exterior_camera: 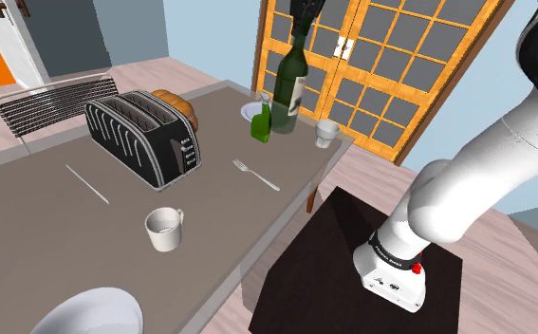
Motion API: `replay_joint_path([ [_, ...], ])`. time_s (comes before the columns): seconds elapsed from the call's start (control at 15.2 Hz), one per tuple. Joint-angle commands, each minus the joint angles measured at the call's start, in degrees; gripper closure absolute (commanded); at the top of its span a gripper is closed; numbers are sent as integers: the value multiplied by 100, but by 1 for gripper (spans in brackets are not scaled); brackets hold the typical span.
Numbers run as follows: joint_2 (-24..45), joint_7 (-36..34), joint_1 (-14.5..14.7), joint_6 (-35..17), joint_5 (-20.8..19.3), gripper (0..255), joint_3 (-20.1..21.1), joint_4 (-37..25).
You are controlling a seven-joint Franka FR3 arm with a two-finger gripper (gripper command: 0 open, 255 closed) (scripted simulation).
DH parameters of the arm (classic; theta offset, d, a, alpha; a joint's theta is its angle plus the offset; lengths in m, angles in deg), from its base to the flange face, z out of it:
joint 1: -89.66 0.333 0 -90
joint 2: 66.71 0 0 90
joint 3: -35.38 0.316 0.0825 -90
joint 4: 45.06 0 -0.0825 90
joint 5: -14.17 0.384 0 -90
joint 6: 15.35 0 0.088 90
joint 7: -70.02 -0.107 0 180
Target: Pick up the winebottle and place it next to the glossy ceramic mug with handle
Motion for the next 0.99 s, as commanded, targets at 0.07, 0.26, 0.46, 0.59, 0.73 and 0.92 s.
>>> replay_joint_path([
  [0.07,-168,-396,142,238,9,255,247,-69],
  [0.26,-261,-786,274,474,39,255,504,-209],
  [0.46,-293,-1187,410,719,77,255,766,-421],
  [0.59,-279,-1462,500,888,103,255,947,-604],
  [0.73,-235,-1746,593,1062,126,255,1131,-823],
  [0.92,-107,-2188,737,1337,148,255,1421,-1225],
])
